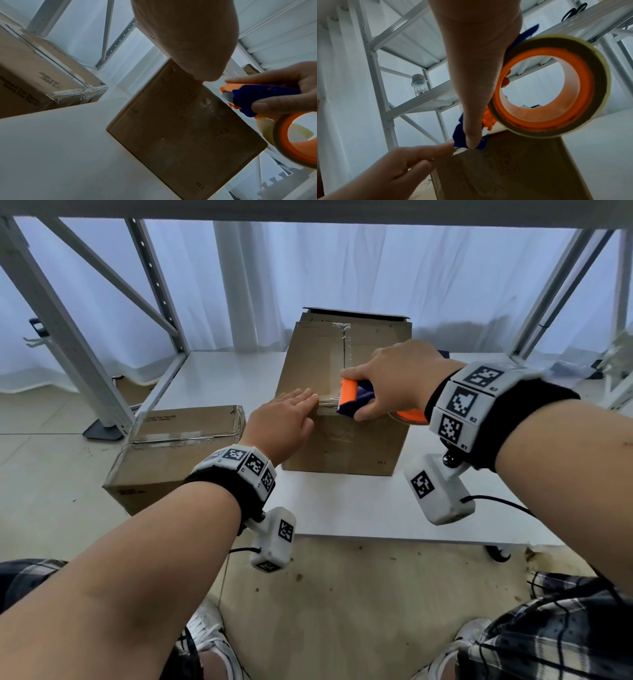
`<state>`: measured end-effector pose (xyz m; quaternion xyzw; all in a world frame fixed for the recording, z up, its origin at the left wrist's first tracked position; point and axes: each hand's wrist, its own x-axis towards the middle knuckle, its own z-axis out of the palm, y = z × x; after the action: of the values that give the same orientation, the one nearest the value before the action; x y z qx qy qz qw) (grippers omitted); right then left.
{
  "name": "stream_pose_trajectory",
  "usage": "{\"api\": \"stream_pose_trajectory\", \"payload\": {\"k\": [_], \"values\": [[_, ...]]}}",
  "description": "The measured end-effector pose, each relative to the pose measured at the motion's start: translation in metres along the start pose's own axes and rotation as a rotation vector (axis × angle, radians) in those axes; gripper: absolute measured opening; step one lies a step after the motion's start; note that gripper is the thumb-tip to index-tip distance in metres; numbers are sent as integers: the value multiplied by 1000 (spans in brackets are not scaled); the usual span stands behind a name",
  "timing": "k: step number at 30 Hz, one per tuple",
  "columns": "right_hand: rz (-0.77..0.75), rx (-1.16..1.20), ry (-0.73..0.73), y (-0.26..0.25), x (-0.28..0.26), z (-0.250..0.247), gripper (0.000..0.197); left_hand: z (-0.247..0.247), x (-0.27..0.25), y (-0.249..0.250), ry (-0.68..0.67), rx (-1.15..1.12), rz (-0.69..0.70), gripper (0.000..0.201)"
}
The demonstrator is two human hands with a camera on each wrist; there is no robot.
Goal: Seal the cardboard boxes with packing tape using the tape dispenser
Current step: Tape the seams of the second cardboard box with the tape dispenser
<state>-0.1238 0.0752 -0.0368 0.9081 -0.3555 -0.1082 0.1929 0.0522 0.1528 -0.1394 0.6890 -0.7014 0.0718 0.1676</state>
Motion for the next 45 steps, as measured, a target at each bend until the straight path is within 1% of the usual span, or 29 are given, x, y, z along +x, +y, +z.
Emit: {"api": "stream_pose_trajectory", "payload": {"k": [7, 12, 15, 18, 20, 22, 25, 30, 34, 38, 42, 45], "values": [[18, -6, -44, 5, 1, 3, 78, 2, -1, -2, -3, 25, 13, 49], [22, -33, -68, 3, 6, 4, 78, 1, 3, 0, 23, 5, 3, 46], [28, -7, -80, 2, 6, 4, 78, -1, 2, -8, 3, 43, 33, 45], [19, -2, -69, 2, 5, 6, 76, -1, -1, -16, -40, 121, -4, 51], [19, 0, -64, 2, 5, 7, 75, 4, -1, -7, -70, 159, -15, 58], [19, -8, -57, 2, 6, 6, 75, 12, 3, 8, -85, 160, 22, 63], [20, -31, -50, 0, 5, 8, 73, 24, 11, 21, -66, 136, 96, 63], [18, -50, -33, 0, 3, 10, 68, 37, 9, 15, -17, 128, 83, 61], [15, -70, -19, 3, -2, 9, 72, 39, 8, 16, -40, 162, 72, 67], [35, -70, -38, 13, -13, 12, 76, 37, 9, 16, -63, 185, 55, 73], [105, -34, -67, 34, -31, 16, 77, 32, 11, 18, -94, 156, 59, 79], [101, -75, -54, 33, -33, 22, 78, 30, 11, 20, -92, 122, 46, 81]]}}
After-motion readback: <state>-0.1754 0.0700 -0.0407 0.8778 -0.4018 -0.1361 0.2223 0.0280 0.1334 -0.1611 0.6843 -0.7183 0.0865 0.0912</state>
